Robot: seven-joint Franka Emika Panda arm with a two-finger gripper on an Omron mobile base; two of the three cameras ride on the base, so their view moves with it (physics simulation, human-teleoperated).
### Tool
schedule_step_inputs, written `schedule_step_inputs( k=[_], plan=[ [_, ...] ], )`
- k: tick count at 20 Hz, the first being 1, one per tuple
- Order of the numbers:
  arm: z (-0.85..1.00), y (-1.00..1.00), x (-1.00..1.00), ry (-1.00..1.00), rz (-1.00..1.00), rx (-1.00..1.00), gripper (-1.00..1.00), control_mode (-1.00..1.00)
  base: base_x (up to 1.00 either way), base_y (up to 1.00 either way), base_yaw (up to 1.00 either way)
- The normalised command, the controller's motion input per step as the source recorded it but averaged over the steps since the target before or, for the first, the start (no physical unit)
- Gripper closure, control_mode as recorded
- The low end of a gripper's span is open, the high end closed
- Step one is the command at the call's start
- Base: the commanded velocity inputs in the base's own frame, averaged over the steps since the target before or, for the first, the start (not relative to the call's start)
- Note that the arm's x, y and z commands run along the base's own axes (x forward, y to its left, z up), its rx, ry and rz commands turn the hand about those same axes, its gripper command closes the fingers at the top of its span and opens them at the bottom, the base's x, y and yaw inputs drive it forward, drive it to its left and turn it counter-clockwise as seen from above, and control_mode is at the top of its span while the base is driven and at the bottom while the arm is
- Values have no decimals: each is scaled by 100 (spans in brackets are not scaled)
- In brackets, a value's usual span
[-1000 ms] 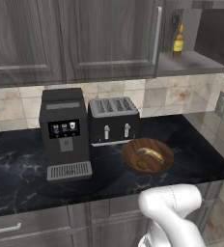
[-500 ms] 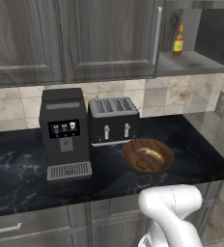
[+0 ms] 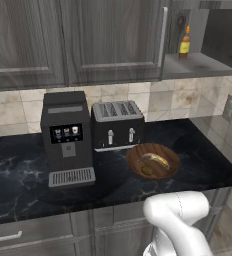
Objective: Open the cabinet. Pick the kiwi and banana from the cabinet and place them into the bowl. Then close the cabinet.
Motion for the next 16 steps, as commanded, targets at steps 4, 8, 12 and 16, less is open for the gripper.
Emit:
schedule_step_inputs(
  k=[4,8,12,16],
  plan=[
    [0,-46,62,-2,12,2,-100,-100,0,0,0],
    [-7,-31,91,-2,12,3,-100,-100,0,0,0],
    [-14,-9,100,0,11,3,-100,-100,0,0,0],
    [-11,0,100,0,10,3,-100,-100,0,0,0]
  ],
)
